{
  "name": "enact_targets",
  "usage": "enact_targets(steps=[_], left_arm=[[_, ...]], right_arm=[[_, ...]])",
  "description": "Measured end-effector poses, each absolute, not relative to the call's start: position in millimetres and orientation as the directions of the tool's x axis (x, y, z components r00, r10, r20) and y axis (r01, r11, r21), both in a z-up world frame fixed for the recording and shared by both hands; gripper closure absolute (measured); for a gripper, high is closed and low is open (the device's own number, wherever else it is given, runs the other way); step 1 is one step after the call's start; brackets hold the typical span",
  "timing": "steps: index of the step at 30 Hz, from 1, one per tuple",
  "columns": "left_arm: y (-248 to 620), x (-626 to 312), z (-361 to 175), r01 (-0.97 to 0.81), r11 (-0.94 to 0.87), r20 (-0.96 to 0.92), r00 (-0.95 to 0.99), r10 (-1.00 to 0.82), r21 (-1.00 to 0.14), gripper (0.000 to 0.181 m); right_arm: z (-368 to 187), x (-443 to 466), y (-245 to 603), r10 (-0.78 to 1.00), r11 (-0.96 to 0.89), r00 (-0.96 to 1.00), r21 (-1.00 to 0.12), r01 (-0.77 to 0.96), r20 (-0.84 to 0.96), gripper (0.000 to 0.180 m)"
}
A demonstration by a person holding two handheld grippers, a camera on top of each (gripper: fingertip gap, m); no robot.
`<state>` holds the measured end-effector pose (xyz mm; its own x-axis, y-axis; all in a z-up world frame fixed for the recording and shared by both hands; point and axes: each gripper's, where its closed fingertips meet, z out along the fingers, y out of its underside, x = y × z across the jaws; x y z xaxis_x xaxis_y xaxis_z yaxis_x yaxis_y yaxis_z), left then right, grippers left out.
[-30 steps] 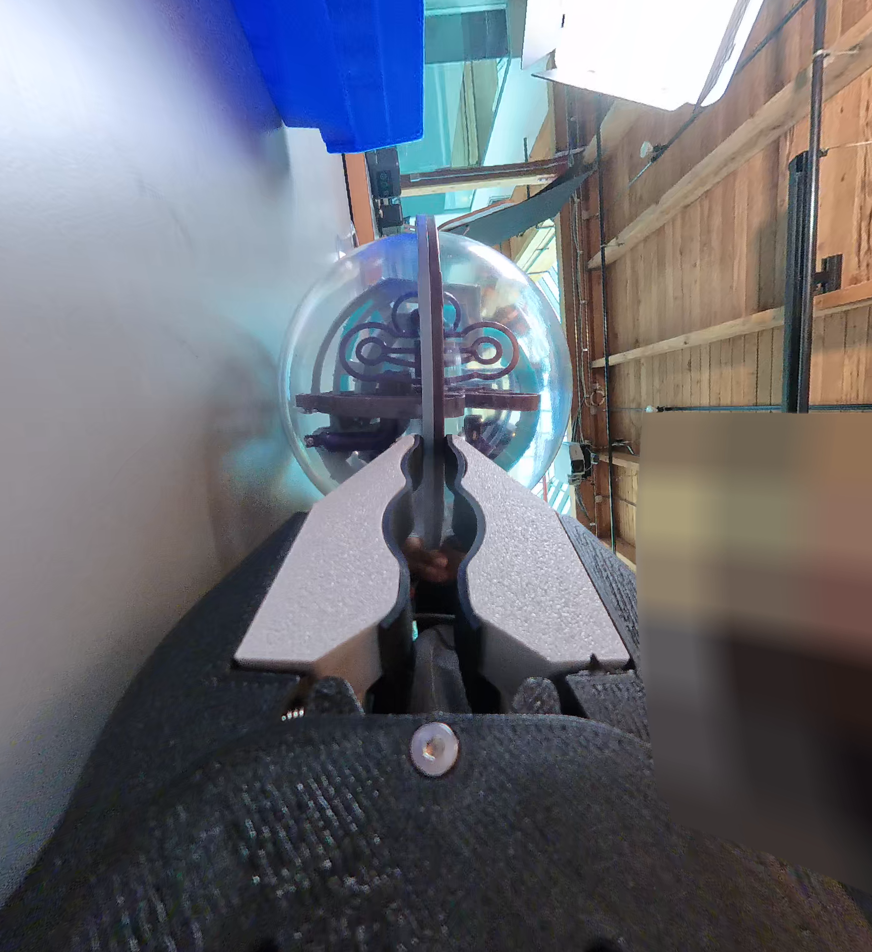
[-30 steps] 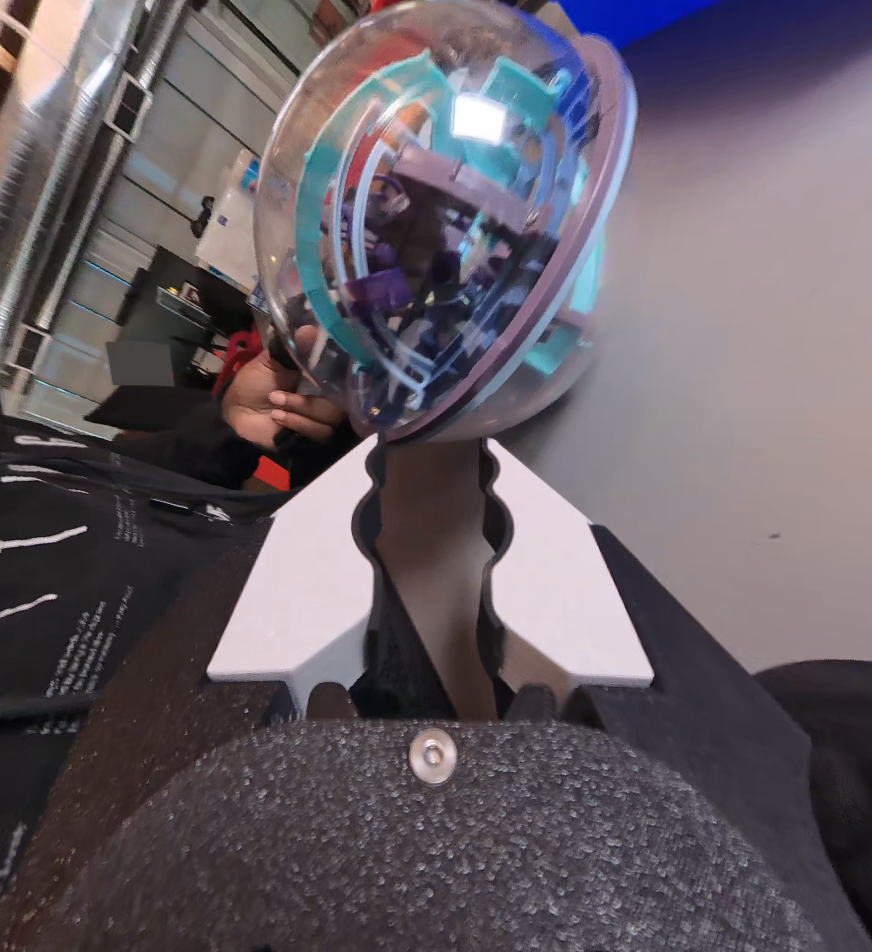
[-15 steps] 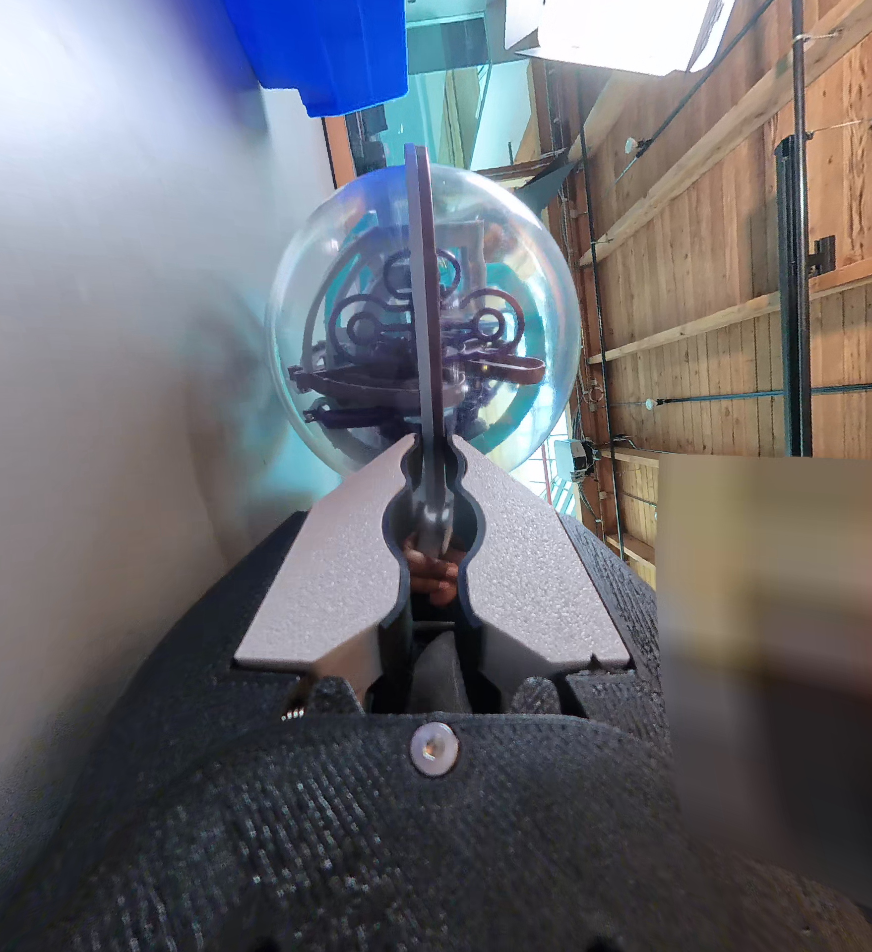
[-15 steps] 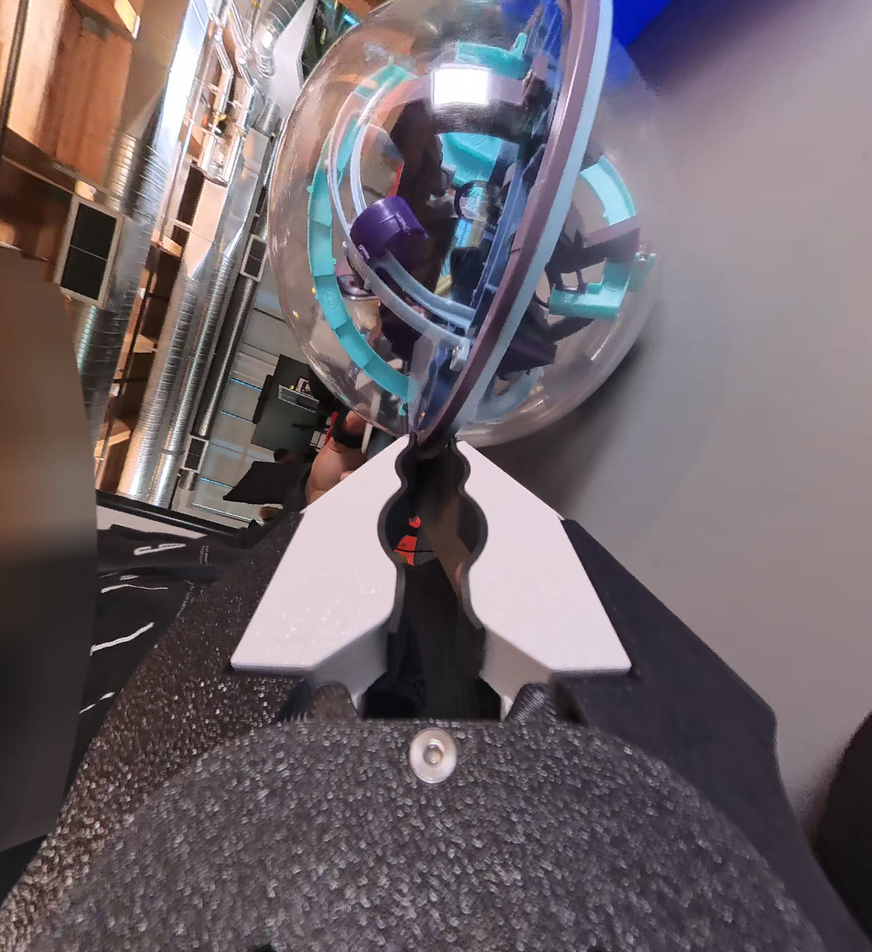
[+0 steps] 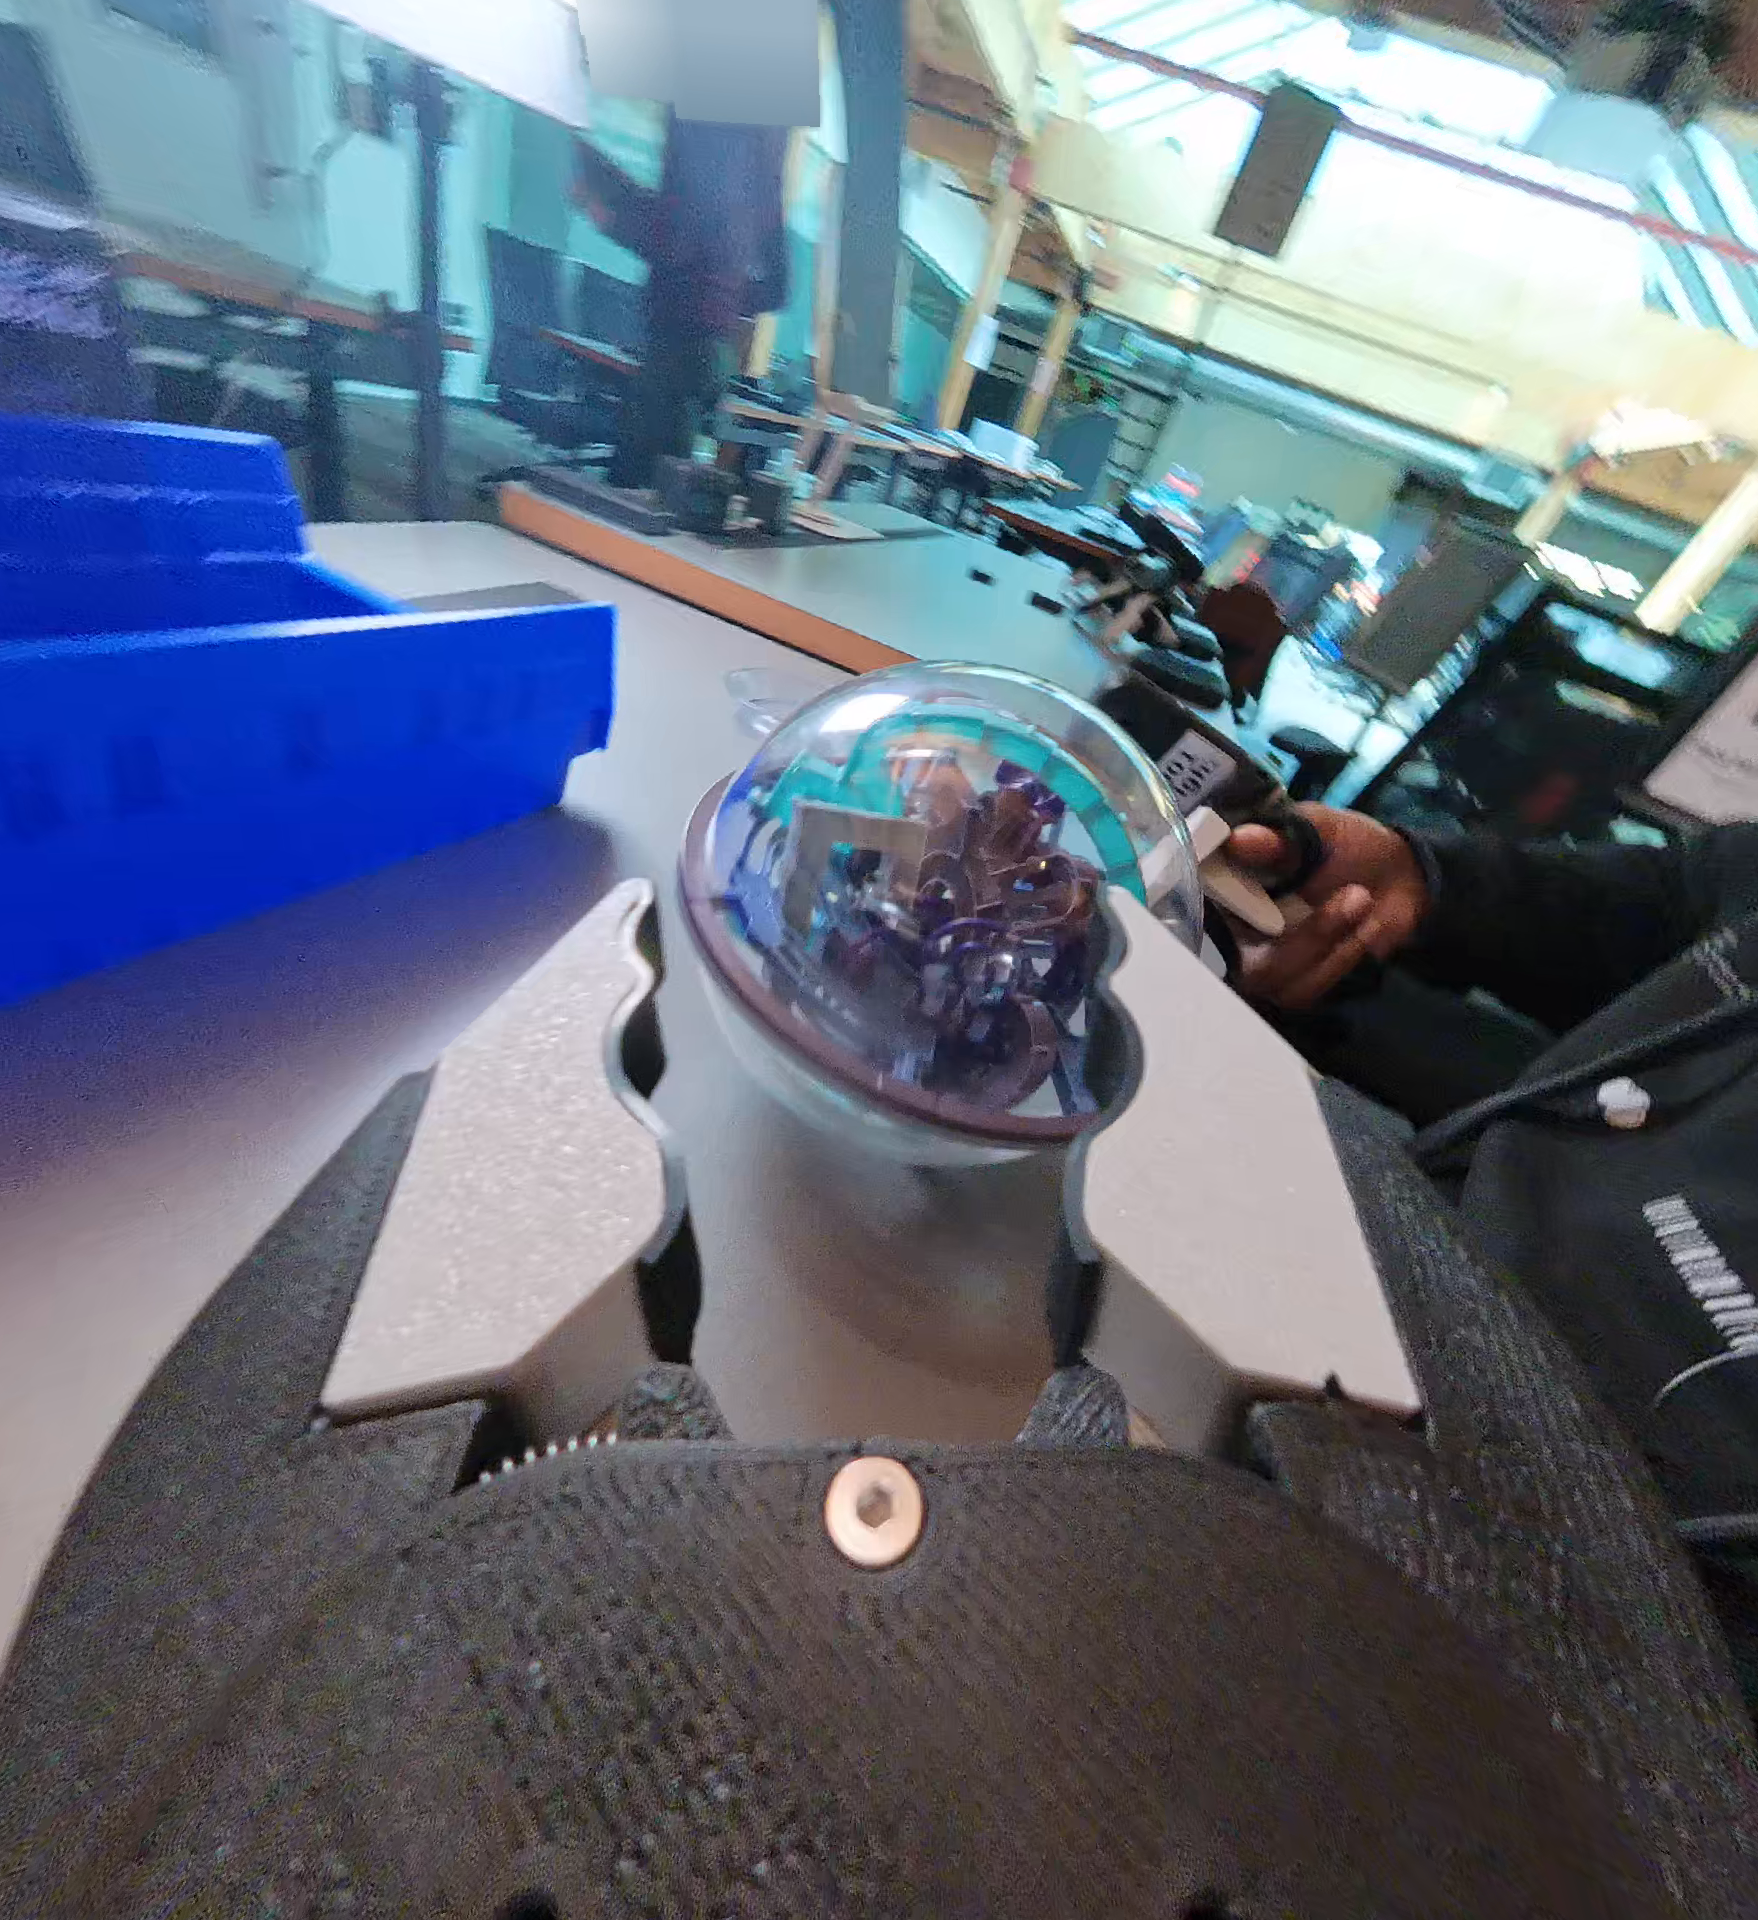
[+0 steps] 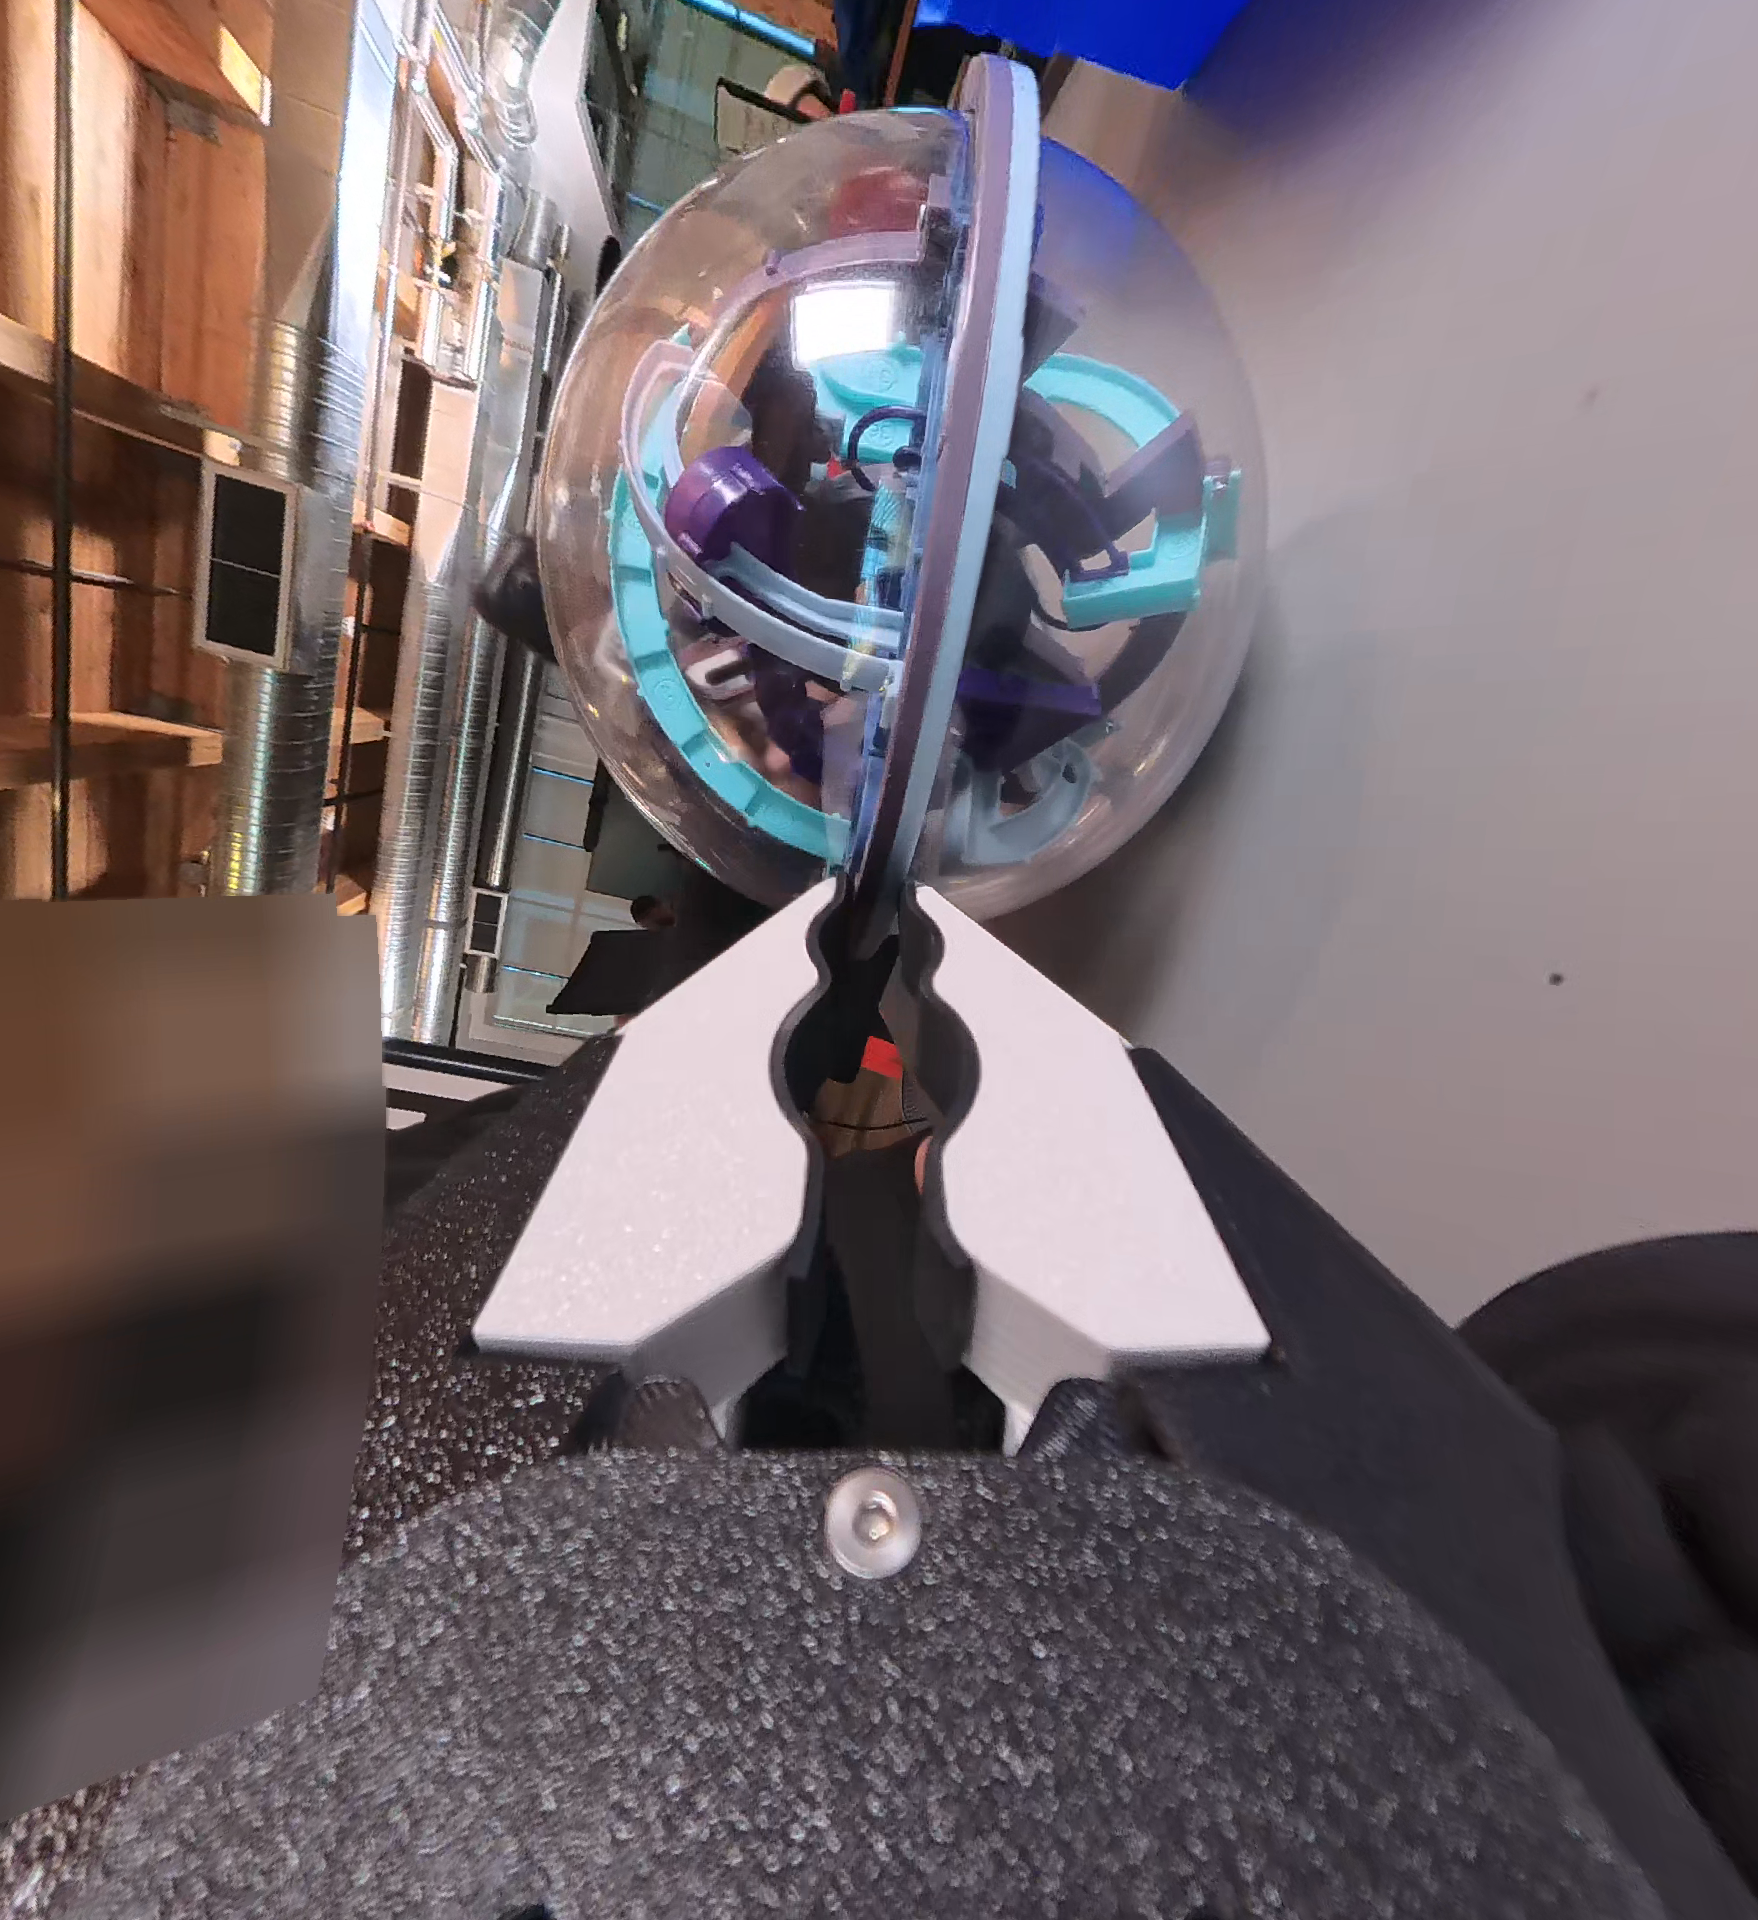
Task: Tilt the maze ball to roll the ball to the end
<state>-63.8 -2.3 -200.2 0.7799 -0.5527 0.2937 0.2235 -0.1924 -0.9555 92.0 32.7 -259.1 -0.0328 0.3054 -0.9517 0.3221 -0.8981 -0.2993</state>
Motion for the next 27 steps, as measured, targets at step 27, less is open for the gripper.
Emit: enact_targets(steps=[27], left_arm=[[95, -14, -250, -0.195, -0.356, 0.182, 0.587, -0.789, -0.914, 0.033]], right_arm=[[-255, 68, 105, 0.530, -0.800, -0.029, -0.511, 0.315, -0.847, 0.151]])
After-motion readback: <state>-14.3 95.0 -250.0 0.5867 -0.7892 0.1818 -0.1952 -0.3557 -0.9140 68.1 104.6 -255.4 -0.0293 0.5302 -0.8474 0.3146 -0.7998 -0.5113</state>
